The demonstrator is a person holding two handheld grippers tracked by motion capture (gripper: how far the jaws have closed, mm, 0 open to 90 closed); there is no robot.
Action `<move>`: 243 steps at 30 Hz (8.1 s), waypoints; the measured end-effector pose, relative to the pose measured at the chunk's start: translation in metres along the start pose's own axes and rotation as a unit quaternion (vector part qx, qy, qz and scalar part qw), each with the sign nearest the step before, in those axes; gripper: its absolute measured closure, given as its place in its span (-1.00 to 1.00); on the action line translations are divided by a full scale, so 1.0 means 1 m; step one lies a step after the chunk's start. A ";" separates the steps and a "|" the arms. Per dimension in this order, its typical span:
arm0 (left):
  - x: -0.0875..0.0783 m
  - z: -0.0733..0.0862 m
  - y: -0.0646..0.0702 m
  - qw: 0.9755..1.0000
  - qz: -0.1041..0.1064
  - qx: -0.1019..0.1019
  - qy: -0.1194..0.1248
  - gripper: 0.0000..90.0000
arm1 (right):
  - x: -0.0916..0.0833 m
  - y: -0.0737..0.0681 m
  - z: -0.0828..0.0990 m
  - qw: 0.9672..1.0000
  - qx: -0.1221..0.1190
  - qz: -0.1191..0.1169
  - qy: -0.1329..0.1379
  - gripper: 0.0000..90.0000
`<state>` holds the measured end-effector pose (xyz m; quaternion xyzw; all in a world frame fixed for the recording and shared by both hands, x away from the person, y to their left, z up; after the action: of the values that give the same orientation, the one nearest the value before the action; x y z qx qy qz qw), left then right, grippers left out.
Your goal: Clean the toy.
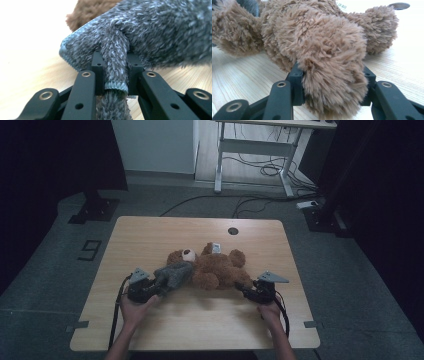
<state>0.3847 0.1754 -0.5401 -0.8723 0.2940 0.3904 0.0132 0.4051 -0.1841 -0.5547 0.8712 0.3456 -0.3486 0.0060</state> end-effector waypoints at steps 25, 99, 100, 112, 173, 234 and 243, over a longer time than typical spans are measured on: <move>0.040 -0.065 0.075 0.996 0.007 0.084 -0.011 0.66 | 0.000 0.000 0.000 1.000 0.001 -0.002 0.000 0.18; 0.046 -0.067 0.148 0.985 0.067 0.158 -0.024 0.68 | 0.000 0.002 0.003 1.000 0.004 -0.016 -0.008 0.23; 0.046 -0.067 0.148 0.985 0.067 0.158 -0.024 0.68 | -0.001 0.002 0.002 1.000 0.004 -0.016 -0.008 0.23; 0.092 -0.067 0.160 0.984 0.078 0.142 -0.071 0.68 | -0.001 0.003 0.004 1.000 0.002 -0.014 -0.019 0.24; 0.122 -0.023 0.162 0.978 0.076 0.141 -0.136 0.68 | 0.003 0.003 0.007 0.999 -0.002 -0.016 -0.029 0.25; 0.009 -0.056 -0.005 0.997 -0.061 0.014 -0.045 0.68 | 0.002 0.005 0.014 0.998 -0.014 -0.050 -0.036 0.29; 0.020 -0.031 -0.026 0.993 -0.077 -0.012 -0.084 0.69 | 0.004 0.005 0.016 0.998 -0.015 -0.052 -0.040 0.29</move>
<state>0.4300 0.1792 -0.5380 -0.8568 0.2186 0.4636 0.0572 0.4007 -0.1894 -0.5699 0.8370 0.3954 -0.3780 0.0152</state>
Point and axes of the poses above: each handheld gripper's, and its own axes: x roughly forward along the jaws, z roughly out of its underside, y roughly to its right, the point moved 6 cm from there along x, roughly forward along the jaws, and after that the axes turned 14 degrees about -y, right-handed, at the moved point
